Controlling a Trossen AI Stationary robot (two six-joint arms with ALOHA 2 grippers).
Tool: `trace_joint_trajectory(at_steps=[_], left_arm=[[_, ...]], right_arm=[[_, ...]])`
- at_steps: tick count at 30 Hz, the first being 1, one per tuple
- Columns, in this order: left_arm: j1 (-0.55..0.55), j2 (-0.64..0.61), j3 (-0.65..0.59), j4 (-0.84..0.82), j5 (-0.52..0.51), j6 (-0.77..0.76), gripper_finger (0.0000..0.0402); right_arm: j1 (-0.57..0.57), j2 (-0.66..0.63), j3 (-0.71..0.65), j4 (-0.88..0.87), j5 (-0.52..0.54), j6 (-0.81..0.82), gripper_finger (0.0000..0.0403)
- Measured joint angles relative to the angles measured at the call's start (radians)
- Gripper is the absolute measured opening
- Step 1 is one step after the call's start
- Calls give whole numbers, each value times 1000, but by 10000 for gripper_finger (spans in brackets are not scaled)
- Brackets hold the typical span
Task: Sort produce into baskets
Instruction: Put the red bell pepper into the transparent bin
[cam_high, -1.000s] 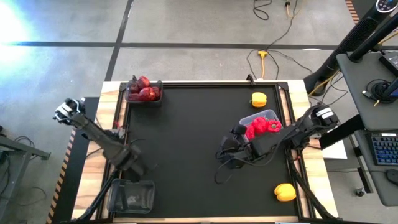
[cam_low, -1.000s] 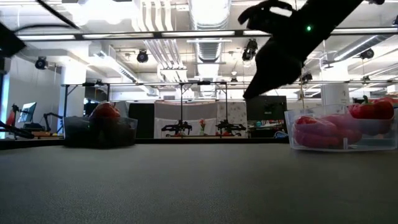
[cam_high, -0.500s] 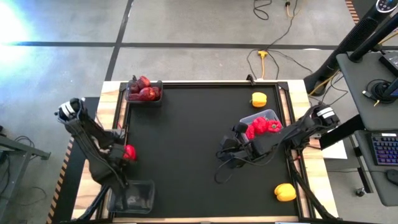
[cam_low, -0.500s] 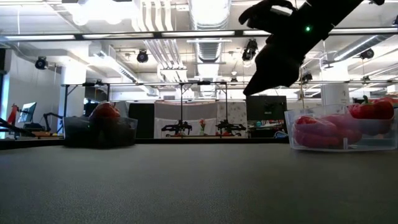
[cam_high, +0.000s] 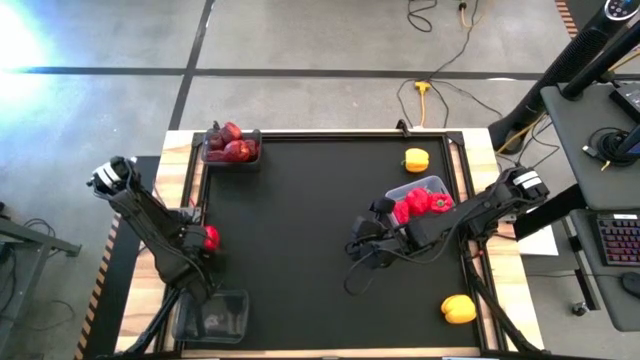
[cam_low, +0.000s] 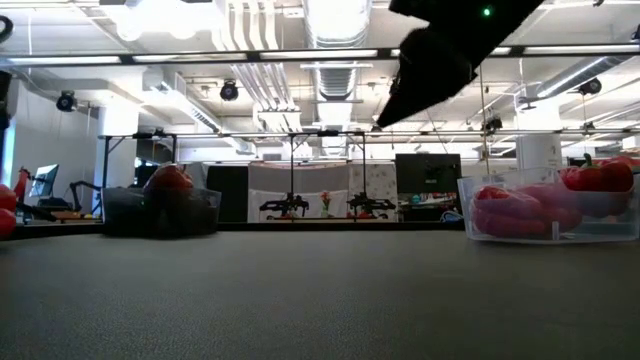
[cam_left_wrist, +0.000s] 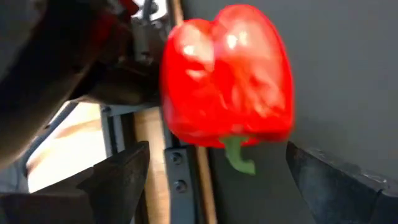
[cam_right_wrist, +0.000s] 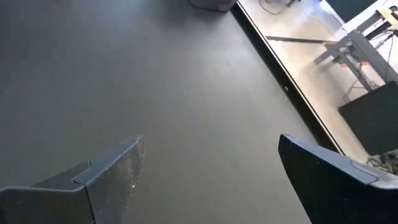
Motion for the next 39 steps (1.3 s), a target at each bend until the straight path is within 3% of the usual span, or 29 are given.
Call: trace_joint_trajectory(at_steps=[7, 14, 39], left_arm=[[16, 16, 2, 54, -63, 31, 359], [19, 29, -28, 134, -63, 44, 344], [27, 105, -30, 135, -70, 35, 77]], right_arm=[[0, 0, 39, 8, -1, -7, 361], [0, 0, 46, 7, -3, -7, 361], [0, 1, 50, 7, -3, -7, 361]])
